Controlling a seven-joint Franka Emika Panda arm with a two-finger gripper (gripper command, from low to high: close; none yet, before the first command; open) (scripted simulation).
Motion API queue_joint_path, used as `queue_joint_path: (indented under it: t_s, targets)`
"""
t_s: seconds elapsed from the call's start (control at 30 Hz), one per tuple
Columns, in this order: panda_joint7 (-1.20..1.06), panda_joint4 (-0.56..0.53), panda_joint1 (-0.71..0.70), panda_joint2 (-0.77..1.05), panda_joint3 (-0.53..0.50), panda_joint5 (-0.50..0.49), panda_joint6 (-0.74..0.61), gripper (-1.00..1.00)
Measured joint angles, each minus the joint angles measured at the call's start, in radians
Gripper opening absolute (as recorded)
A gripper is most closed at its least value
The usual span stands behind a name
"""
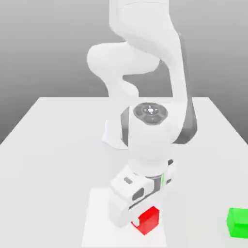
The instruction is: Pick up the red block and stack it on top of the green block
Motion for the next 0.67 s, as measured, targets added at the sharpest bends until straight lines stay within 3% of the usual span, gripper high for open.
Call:
queue_joint_path:
  t_s: [0.1,0.33,0.47,0.5,0.67]
  targets:
    - [0.008,0.000,0.013,-0.086,0.003,-0.023,-0.087,-1.00]
    - [-0.078,0.210,0.174,-0.027,0.169,-0.088,-0.238,-1.00]
    - [-0.089,0.289,0.240,0.098,0.205,-0.137,-0.195,-1.00]
    - [-0.083,0.294,0.248,0.133,0.200,-0.147,-0.166,1.00]
    - [-0.083,0.294,0.248,0.133,0.200,-0.147,-0.166,1.00]
